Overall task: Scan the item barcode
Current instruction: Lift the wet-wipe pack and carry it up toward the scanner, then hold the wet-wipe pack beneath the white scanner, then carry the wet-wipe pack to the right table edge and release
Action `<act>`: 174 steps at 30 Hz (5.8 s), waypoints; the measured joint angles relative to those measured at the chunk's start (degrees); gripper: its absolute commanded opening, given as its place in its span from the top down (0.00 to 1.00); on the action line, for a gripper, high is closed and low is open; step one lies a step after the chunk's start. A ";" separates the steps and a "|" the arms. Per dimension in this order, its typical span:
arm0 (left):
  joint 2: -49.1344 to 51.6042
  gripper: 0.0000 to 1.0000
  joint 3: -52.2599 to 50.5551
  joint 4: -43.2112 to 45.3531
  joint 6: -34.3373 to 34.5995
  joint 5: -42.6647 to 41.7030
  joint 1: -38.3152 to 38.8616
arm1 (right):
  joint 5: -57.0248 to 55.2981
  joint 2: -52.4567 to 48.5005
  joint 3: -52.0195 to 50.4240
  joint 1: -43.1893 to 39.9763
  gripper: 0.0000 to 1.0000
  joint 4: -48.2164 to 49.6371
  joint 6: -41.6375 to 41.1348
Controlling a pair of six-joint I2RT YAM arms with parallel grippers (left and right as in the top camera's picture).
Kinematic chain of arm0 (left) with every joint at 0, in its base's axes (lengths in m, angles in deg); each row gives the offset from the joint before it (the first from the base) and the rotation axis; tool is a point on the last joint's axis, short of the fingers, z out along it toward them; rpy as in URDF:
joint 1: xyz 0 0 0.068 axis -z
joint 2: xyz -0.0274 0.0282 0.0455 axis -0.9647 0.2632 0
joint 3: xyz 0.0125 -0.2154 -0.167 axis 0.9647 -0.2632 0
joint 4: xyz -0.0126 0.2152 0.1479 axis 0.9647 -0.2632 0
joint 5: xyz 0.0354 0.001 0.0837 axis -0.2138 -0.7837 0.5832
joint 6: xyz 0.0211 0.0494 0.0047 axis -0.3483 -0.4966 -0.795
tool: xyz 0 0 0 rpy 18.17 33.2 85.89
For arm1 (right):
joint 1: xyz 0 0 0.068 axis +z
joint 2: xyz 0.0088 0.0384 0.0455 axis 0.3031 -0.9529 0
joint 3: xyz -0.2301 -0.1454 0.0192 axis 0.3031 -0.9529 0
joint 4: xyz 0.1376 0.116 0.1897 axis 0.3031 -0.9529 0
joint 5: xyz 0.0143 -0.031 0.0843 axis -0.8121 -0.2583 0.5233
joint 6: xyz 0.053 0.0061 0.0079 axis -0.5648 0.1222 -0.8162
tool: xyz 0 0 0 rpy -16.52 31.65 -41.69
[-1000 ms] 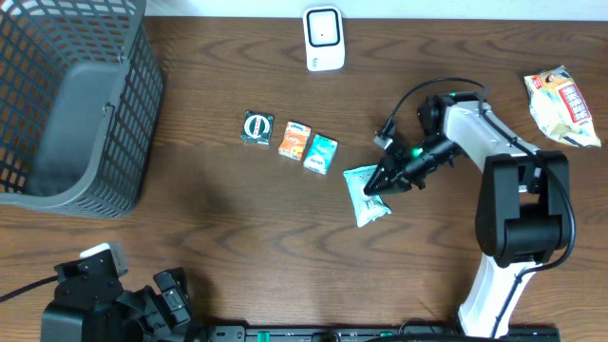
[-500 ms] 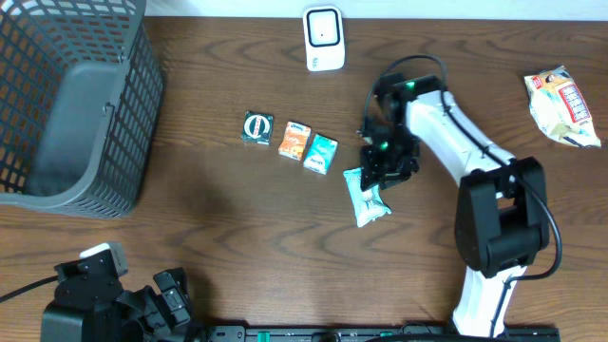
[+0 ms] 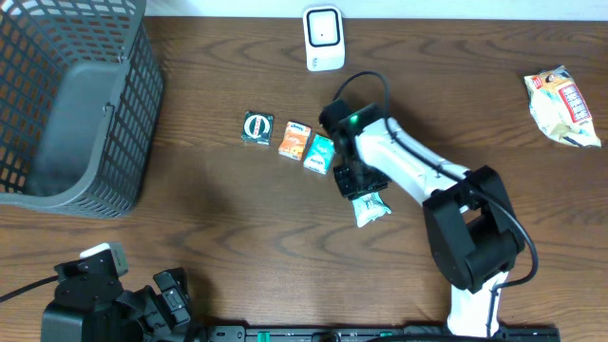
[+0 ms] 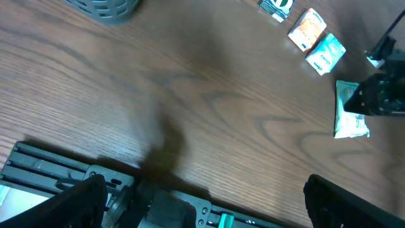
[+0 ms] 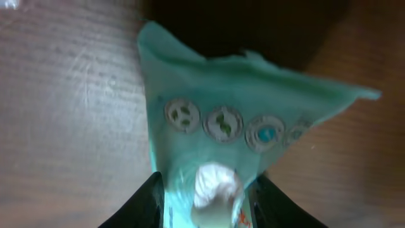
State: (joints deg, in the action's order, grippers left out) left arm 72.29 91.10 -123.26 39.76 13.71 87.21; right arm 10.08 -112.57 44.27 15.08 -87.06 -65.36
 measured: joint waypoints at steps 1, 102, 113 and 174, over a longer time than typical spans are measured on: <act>0.00 0.02 0.00 0.00 -0.02 0.00 0.00 | -0.81 0.00 -0.26 0.50 0.63 0.68 -0.15; 0.00 0.02 0.00 0.00 0.00 0.00 0.00 | 57.48 1.77 8.17 -7.19 0.99 1.31 18.80; 0.00 0.02 0.00 0.02 0.00 0.00 0.00 | 13.99 1.77 19.06 -3.02 0.99 14.47 7.06; 0.00 0.03 0.00 -0.02 0.00 -0.02 0.00 | 3.37 -16.24 39.63 -21.03 0.99 23.78 13.44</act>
State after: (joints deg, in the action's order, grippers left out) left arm 72.29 91.10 -123.28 39.76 13.69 87.21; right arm 13.45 -128.81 83.90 -5.94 -63.28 -51.91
